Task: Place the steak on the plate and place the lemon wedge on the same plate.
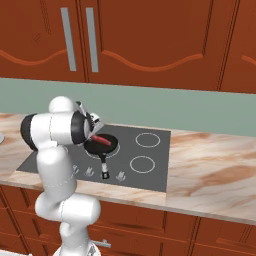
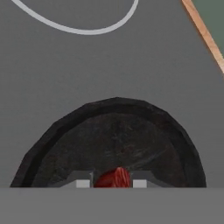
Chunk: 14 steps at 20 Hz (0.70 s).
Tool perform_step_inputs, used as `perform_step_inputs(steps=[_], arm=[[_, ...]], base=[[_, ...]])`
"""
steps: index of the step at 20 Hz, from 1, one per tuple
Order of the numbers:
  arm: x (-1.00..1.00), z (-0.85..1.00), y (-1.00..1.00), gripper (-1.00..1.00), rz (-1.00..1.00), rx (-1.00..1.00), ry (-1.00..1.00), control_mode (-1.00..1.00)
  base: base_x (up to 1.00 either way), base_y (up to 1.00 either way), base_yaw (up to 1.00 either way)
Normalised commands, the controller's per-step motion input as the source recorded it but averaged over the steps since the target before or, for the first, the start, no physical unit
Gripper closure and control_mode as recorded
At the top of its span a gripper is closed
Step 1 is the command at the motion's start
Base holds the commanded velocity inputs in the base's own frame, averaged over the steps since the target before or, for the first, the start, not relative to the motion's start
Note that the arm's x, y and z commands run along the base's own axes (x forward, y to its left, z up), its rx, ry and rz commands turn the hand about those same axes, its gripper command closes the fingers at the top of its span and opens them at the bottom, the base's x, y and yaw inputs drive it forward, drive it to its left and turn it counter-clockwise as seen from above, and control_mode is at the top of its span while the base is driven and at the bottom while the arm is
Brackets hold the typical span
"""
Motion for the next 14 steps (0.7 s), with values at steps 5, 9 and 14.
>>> perform_step_inputs(steps=[5, 9, 14], arm=[[-0.22, 0.23, 0.02, 1.0, 0.0, 0.0, -0.01, -1.0], [-0.28, 0.21, 0.15, 1.0, 0.0, 0.0, 0.0, -1.0], [-0.26, 0.26, 0.19, 1.0, 0.0, 0.0, -0.04, -1.0]], base=[[0.0, 0.0, 0.0], [0.0, 0.0, 0.0], [0.0, 0.0, 0.0]])
